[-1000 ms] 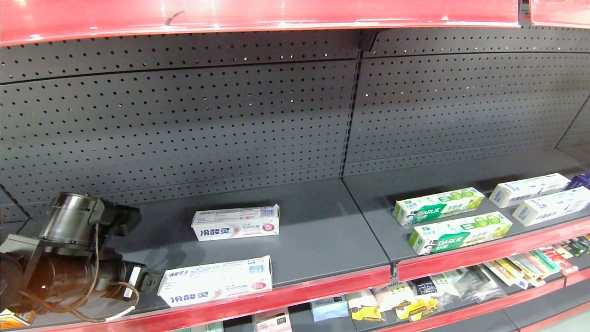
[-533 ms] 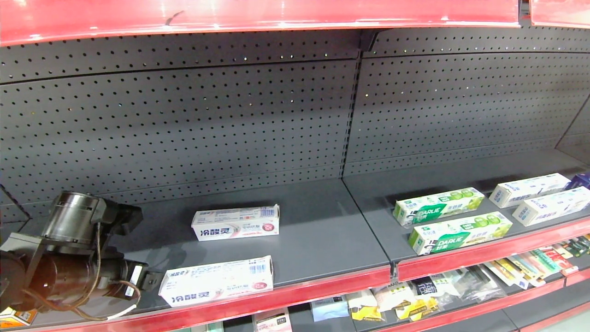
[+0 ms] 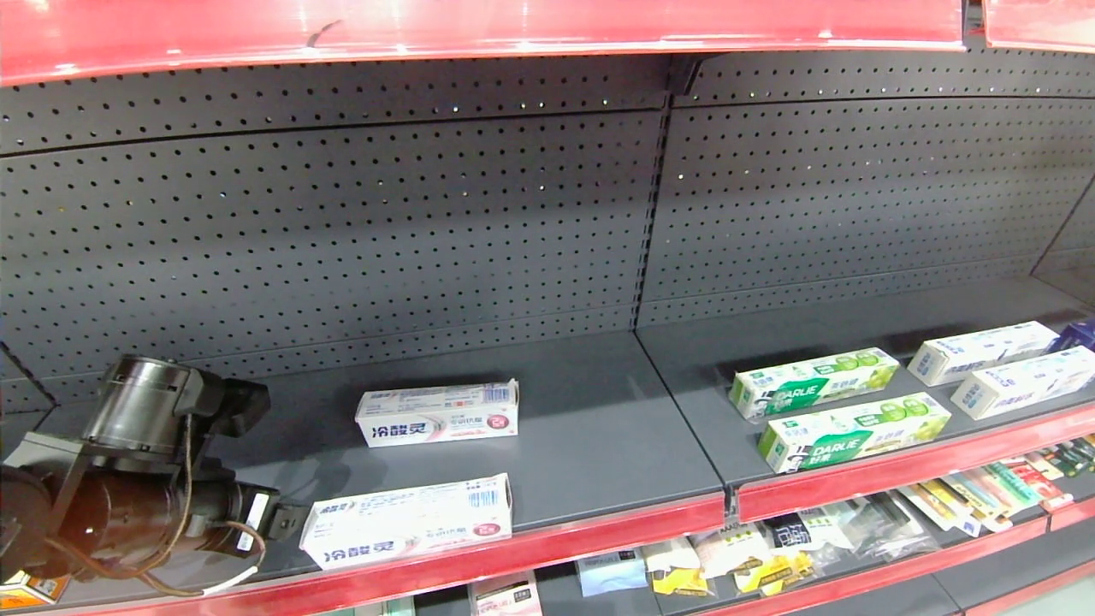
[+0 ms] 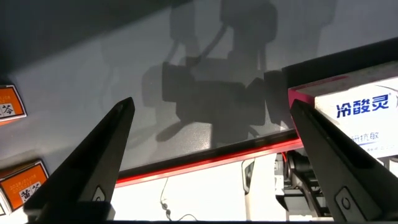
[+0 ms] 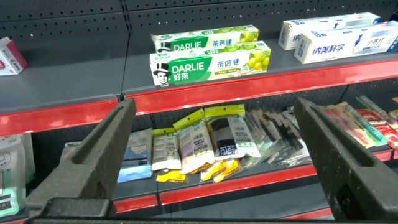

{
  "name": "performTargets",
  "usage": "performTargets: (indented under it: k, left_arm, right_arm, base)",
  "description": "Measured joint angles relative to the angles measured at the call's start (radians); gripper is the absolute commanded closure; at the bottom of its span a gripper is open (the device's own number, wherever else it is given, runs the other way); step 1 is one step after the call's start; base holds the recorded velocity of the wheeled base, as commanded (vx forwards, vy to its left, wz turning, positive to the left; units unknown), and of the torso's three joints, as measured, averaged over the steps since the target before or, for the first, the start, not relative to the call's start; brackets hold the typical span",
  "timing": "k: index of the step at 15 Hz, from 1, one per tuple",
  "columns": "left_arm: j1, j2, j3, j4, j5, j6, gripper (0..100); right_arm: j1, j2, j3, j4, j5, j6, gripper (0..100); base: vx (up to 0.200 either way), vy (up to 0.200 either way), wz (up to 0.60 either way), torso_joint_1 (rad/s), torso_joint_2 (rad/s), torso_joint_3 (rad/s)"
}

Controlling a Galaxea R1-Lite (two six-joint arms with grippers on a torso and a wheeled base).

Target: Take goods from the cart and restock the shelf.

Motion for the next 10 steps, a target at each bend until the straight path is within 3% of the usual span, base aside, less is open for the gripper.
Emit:
performTargets:
  k: [10]
  left_arm:
    - [-0.010,0.000,-0.005,0.000,0.000,-0.001,0]
  right_arm:
    - [0.000,0.000,0.000,0.000,0.000,0.000,0]
  base:
    - [0.000,0.000,0.00,0.000,0.00,0.000]
